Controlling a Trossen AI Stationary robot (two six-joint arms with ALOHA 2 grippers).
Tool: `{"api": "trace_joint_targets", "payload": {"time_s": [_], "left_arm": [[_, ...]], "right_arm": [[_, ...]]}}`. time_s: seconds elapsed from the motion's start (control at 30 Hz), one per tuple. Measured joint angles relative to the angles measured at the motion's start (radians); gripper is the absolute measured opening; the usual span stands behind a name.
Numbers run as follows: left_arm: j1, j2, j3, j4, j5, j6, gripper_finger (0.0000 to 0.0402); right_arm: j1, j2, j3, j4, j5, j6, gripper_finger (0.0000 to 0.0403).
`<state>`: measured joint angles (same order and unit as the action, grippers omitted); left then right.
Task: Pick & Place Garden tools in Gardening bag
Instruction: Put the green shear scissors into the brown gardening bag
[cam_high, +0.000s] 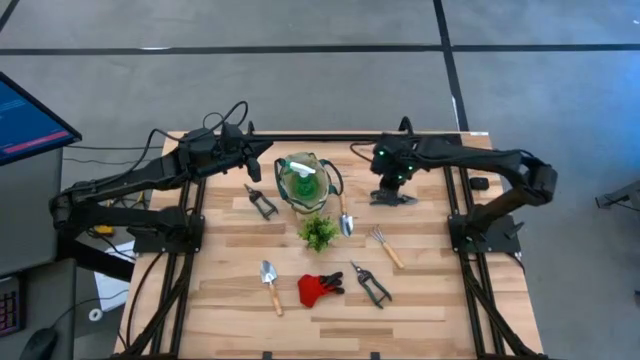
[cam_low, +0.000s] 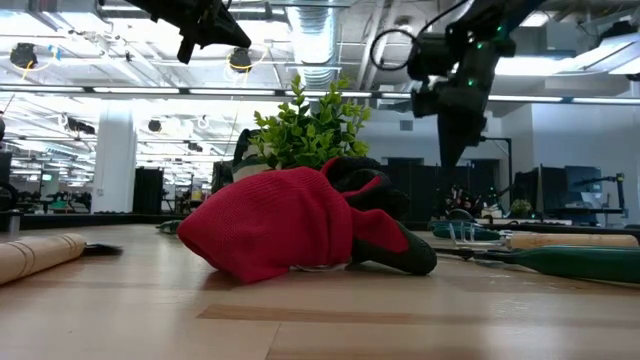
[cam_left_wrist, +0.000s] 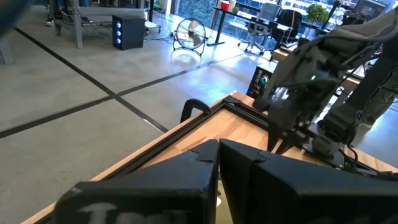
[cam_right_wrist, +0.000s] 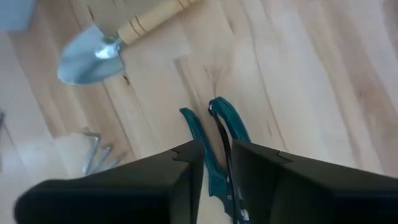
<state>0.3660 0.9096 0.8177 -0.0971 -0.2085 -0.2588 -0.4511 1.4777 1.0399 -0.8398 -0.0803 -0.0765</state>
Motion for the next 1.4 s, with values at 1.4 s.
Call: {"api": "trace_joint_targets", "payload": {"time_s": [1.4], "left_arm": [[0.000,0.000,0.000,-0.001,0.000,0.000,0.0002]], "right_arm": [[-0.016,0.332,0.002,0.022,0.157,-0.055,0.0152]]}}
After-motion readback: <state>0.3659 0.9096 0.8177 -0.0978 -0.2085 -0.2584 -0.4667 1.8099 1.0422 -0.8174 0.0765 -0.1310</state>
